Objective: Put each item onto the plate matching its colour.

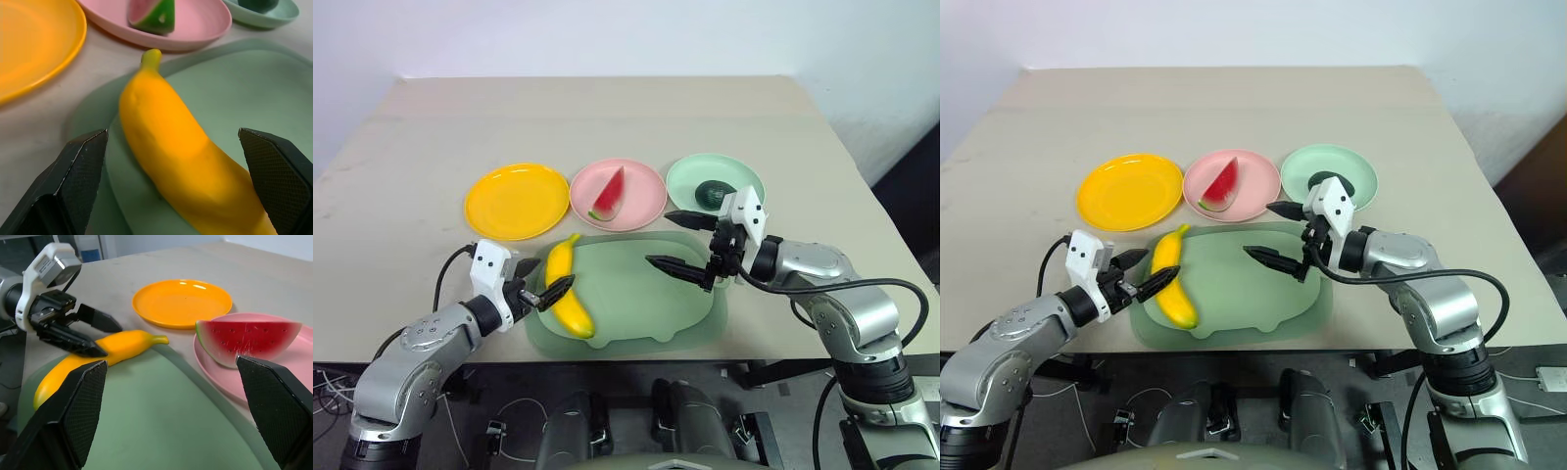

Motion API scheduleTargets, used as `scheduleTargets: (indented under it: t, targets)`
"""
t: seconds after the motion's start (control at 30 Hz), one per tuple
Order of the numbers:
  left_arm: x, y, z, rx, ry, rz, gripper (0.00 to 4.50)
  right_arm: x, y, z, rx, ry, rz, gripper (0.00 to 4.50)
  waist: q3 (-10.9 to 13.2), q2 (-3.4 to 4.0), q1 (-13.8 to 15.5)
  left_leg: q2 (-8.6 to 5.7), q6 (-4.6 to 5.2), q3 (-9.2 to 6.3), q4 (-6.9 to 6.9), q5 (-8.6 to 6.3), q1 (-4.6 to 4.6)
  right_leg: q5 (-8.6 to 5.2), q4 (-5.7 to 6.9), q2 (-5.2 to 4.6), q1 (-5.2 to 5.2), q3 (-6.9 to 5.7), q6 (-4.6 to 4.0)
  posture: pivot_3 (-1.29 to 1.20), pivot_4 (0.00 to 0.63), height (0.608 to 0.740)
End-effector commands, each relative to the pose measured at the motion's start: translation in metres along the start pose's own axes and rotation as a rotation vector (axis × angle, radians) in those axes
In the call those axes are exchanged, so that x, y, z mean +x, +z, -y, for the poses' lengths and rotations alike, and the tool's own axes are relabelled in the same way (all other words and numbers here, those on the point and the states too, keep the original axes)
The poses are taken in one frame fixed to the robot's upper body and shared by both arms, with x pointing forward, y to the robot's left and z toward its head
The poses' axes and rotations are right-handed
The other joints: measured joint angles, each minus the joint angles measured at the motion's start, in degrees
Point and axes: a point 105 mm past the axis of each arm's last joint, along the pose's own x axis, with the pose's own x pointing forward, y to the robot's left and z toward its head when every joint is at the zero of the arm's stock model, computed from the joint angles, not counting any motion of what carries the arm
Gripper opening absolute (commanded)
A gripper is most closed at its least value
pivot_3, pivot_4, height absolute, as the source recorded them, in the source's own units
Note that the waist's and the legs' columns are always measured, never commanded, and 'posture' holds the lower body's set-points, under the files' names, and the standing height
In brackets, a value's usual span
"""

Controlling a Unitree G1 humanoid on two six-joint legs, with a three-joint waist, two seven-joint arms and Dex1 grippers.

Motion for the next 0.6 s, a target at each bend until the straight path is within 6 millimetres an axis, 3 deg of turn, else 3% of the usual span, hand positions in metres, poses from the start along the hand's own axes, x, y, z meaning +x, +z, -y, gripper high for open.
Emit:
scheduleTargets:
  t: [0.03, 0.27, 0.37, 0.6]
  targets:
    - [0.002, -0.006, 0.016, -0.013, -0.066, -0.068, 4.5, -0.001, 0.012, -0.007, -0.042, 0.027, 0.025, 4.46, 0.0, 0.0, 0.34, 0.0, 0.0, 0.01, 0.0, 0.0, 0.0, 0.0, 0.0, 0.0, 0.0, 0.01, 0.0, 0.0, 0.15, 0.696]
    - [0.012, 0.0, 0.017, -0.038, -0.09, -0.084, 4.5, -0.002, 0.008, -0.008, -0.042, 0.022, 0.022, 4.46, 0.0, 0.0, 0.84, 0.0, -0.01, 0.01, 0.01, 0.01, 0.0, 0.01, 0.0, 0.0, 0.0, 0.01, -0.01, 0.0, 0.15, 0.696]
    - [0.014, -0.003, 0.019, -0.055, -0.117, -0.143, 3.87, -0.002, 0.004, -0.006, -0.045, 0.008, 0.017, 4.5, 0.0, 0.0, 0.9, 0.0, -0.02, 0.0, 0.01, 0.01, 0.0, 0.01, 0.02, 0.01, 0.01, 0.0, -0.01, 0.0, 0.15, 0.696]
    - [0.018, -0.004, 0.014, -0.085, -0.102, -0.19, 1.77, -0.004, -0.001, -0.005, -0.045, -0.008, 0.004, 4.5, -0.01, 0.0, 0.88, 0.0, -0.04, -0.01, 0.01, 0.03, 0.1, 0.01, 0.04, 0.02, 0.1, 0.0, 0.0, 0.0, 0.15, 0.696]
